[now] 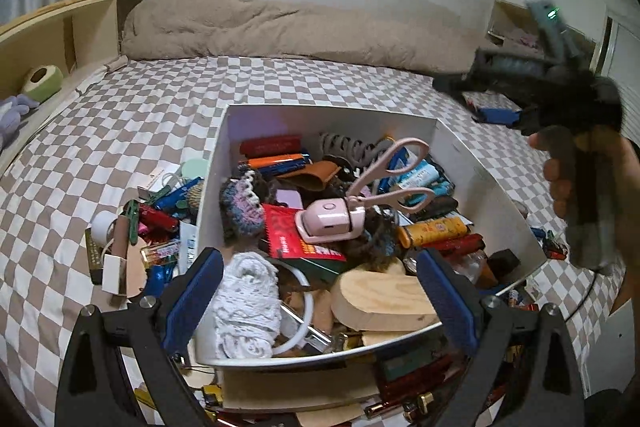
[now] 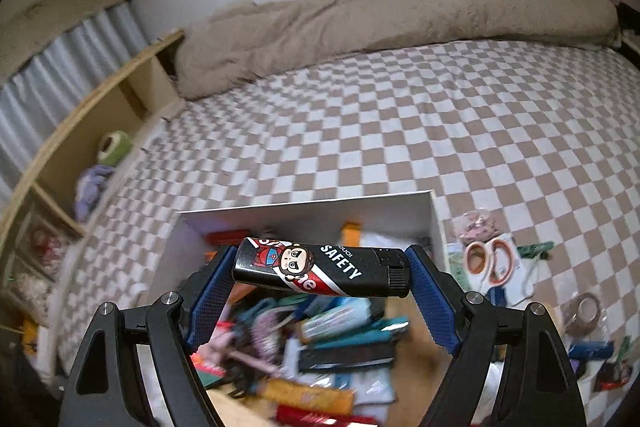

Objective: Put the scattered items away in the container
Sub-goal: 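Tilt the right tool over the box and open it to drop the SAFETY lighter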

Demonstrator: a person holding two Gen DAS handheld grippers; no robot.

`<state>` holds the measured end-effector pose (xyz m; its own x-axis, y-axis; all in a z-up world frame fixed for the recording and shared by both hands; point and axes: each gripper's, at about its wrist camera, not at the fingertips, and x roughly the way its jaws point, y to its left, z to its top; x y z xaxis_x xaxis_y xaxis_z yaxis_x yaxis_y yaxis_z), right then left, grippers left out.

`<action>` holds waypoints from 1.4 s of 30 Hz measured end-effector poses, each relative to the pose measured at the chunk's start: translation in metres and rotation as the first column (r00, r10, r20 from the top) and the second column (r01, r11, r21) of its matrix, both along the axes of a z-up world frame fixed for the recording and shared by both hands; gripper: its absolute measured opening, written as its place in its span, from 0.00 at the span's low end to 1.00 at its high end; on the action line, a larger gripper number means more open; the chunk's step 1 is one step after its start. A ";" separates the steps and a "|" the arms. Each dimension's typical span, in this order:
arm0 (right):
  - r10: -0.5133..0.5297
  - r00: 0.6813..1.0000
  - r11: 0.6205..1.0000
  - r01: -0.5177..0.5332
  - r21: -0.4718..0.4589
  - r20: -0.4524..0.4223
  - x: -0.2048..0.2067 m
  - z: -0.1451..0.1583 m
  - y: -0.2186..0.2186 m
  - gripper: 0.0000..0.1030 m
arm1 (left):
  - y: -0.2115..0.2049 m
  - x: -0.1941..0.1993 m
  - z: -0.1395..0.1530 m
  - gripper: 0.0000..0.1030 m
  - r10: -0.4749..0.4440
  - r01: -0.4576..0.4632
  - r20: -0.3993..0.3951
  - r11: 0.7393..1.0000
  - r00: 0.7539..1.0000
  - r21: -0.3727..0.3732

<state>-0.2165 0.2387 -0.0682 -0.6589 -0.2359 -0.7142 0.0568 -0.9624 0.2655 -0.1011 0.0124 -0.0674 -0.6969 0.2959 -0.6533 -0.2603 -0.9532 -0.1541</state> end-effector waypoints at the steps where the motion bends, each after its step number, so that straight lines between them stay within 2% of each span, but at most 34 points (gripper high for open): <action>1: 0.015 1.000 0.999 -0.016 0.050 0.005 -0.005 -0.001 -0.002 0.82 | -0.002 0.000 0.000 0.95 0.003 -0.003 -0.003 1.000 1.000 0.001; 3: 0.055 0.998 0.986 -0.057 0.155 0.019 -0.012 -0.002 -0.009 0.82 | -0.004 -0.002 -0.001 0.95 0.004 -0.004 -0.006 1.000 1.000 0.001; 5: 0.109 0.993 0.951 -0.117 0.286 0.044 -0.018 -0.004 -0.018 0.82 | -0.006 -0.003 -0.002 0.95 0.005 -0.005 -0.005 1.000 1.000 0.004; 8: 0.190 0.978 0.888 -0.211 0.409 0.091 -0.021 -0.009 -0.029 0.82 | -0.008 -0.007 -0.005 0.95 0.006 -0.006 0.008 1.000 1.000 0.016; 10: 0.240 0.962 0.827 -0.272 0.493 0.129 -0.022 -0.012 -0.036 0.82 | -0.009 -0.008 -0.007 0.95 0.004 -0.005 0.016 1.000 1.000 0.024; 12: 0.289 0.942 0.731 -0.332 0.596 0.171 -0.021 -0.017 -0.045 0.82 | -0.009 -0.008 -0.008 0.95 0.003 -0.003 0.016 1.000 1.000 0.025; 13: 0.311 0.929 0.667 -0.364 0.650 0.200 -0.019 -0.021 -0.051 0.82 | -0.009 -0.008 -0.008 0.95 0.002 -0.003 0.016 1.000 1.000 0.025; 17: 0.367 0.881 0.446 -0.448 0.775 0.298 -0.015 -0.034 -0.059 0.82 | -0.010 -0.010 -0.009 0.95 0.003 -0.004 0.025 0.999 1.000 0.033; 22: 0.412 0.806 0.160 -0.524 0.837 0.426 -0.003 -0.058 -0.070 0.82 | -0.012 -0.010 -0.011 0.95 -0.004 0.003 0.033 0.999 0.999 0.045; 25: 0.429 0.754 -0.048 -0.532 0.846 0.498 0.007 -0.079 -0.074 0.82 | -0.012 -0.010 -0.011 0.95 -0.006 0.005 0.033 0.999 0.999 0.047; 26: 0.424 0.742 -0.100 -0.531 0.842 0.518 0.008 -0.086 -0.073 0.82 | -0.012 -0.010 -0.011 0.95 -0.007 0.005 0.034 0.999 0.999 0.049; 28: 0.422 0.732 -0.137 -0.532 0.836 0.535 0.009 -0.094 -0.072 0.82 | -0.012 -0.010 -0.011 0.95 -0.009 0.007 0.037 0.998 0.999 0.055; 33: 0.447 0.709 -0.185 -0.524 0.832 0.546 0.013 -0.105 -0.069 0.82 | -0.013 -0.009 -0.011 0.95 -0.015 0.013 0.034 0.998 0.999 0.057; 34: 0.446 0.705 -0.188 -0.528 0.828 0.551 0.015 -0.105 -0.070 0.84 | -0.013 -0.009 -0.011 0.95 -0.015 0.013 0.034 0.998 0.999 0.059; 35: 0.447 0.701 -0.184 -0.536 0.824 0.556 0.017 -0.104 -0.071 0.90 | -0.013 -0.009 -0.011 0.95 -0.015 0.013 0.034 0.998 0.999 0.059; 37: 0.451 0.695 -0.175 -0.547 0.819 0.561 0.020 -0.103 -0.075 0.95 | -0.012 -0.009 -0.011 0.95 -0.015 0.013 0.035 0.998 0.999 0.059; 40: 0.454 0.702 -0.146 -0.549 0.823 0.549 0.019 -0.099 -0.079 0.95 | -0.012 -0.009 -0.010 0.95 -0.016 0.014 0.033 0.998 0.999 0.060; 42: 0.459 0.713 -0.104 -0.550 0.829 0.530 0.016 -0.093 -0.079 0.95 | -0.012 -0.009 -0.009 0.95 -0.016 0.014 0.029 0.998 0.999 0.061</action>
